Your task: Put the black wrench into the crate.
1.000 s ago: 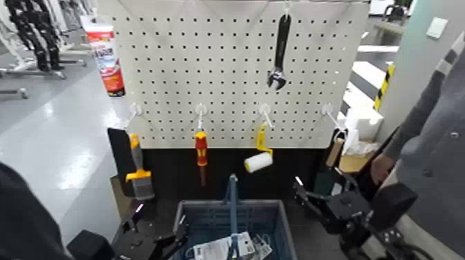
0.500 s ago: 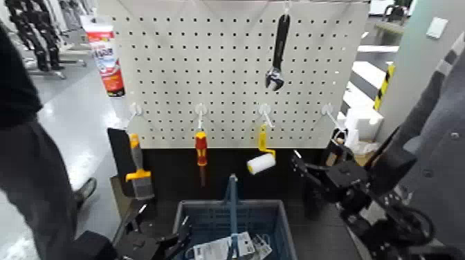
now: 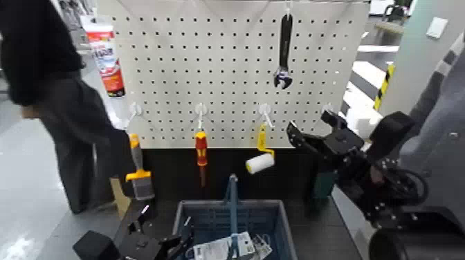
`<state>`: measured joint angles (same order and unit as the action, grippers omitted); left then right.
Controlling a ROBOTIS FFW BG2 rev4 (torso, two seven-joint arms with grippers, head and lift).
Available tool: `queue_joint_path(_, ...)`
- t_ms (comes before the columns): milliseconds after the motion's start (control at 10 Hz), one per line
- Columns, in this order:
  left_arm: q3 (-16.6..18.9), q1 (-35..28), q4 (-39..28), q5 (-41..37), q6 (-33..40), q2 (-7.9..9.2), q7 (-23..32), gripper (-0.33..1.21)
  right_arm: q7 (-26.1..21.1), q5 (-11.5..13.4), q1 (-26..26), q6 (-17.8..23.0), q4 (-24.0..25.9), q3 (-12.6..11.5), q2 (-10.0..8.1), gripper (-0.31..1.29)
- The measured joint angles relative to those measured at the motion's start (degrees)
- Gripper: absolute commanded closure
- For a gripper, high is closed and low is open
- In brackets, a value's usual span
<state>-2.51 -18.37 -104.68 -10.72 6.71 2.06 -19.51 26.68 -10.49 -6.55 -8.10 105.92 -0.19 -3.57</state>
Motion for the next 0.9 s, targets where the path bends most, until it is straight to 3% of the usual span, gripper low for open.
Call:
queue_joint_path(300, -0.2, 0.2, 0.1, 0.0, -0.1, 0.02, 0.0, 0.11, 1.8, -0.3, -5.0, 1.2, -3.2, 1.1, 0.35, 0.18)
queue_joint_path(900, -0.8, 0.7, 0.3, -0.3, -0.3, 0.24, -0.1, 0.11, 2.7, -3.4, -13.3, 6.0, -9.8, 4.4, 0.18, 0.18)
